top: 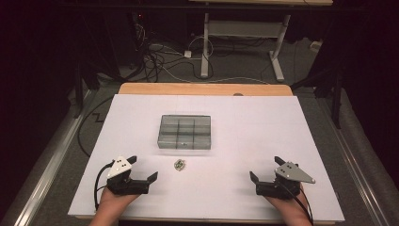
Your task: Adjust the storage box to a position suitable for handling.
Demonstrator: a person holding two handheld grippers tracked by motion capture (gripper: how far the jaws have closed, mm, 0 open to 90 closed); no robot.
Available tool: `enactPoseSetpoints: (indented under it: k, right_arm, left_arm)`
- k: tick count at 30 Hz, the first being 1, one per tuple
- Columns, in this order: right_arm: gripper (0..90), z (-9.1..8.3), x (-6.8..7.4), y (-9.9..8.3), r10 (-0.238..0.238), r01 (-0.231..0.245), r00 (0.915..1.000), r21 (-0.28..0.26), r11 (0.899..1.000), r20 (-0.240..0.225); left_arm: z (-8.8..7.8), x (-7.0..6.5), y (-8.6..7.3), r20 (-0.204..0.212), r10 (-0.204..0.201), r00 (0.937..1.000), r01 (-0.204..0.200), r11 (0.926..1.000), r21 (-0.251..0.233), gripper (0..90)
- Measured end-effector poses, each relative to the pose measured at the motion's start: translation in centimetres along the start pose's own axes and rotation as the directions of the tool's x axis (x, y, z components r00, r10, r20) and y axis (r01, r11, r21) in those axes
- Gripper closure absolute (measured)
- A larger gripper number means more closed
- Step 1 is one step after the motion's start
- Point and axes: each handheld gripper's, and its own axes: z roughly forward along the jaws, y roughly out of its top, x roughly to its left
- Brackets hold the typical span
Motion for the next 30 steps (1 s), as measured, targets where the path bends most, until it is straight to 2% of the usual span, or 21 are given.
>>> enactPoseSetpoints:
  k: [6,18,20,22,23,24,30]
  right_arm:
    - [0.2,-0.35,0.0,0.06,-0.002,0.002,1.0,-0.013,1.0,-0.007]
    - [0.2,-0.36,-0.09,0.04,-0.006,0.006,1.0,-0.015,1.0,-0.006]
    - [0.2,-0.41,-0.12,0.04,-0.005,0.005,1.0,-0.016,1.0,-0.006]
    - [0.2,-0.41,-0.12,0.05,-0.007,0.006,0.9999,-0.016,1.0,-0.008]
    - [0.2,-0.42,-0.11,0.06,-0.007,0.007,0.9999,-0.016,1.0,-0.009]
    - [0.2,-0.42,-0.11,0.06,-0.007,0.007,0.9999,-0.016,1.0,-0.009]
    - [0.2,-0.51,-0.09,0.12,-0.011,0.011,0.9999,-0.022,1.0,-0.011]
  left_arm:
    - [0.03,-0.29,0.29,0.023,0.004,0.9997,-0.004,0.9999,-0.01,0.0]
    - [0.18,-0.39,0.35,0.032,0.015,0.9994,-0.014,0.9998,-0.013,0.0]
    - [0.26,-0.44,0.39,0.028,0.03,0.9992,-0.03,0.9996,0.002,0.0]
    - [0.32,-0.46,0.41,0.029,0.031,0.9991,-0.031,0.9995,0.01,0.0]
    - [0.46,-0.5,0.54,0.035,0.028,0.999,-0.03,0.9988,0.039,0.0]
    - [0.46,-0.5,0.54,0.035,0.028,0.999,-0.03,0.9988,0.039,0.0]
    - [0.91,-0.98,0.75,0.039,0.057,0.9976,-0.061,0.9928,0.103,0.0]
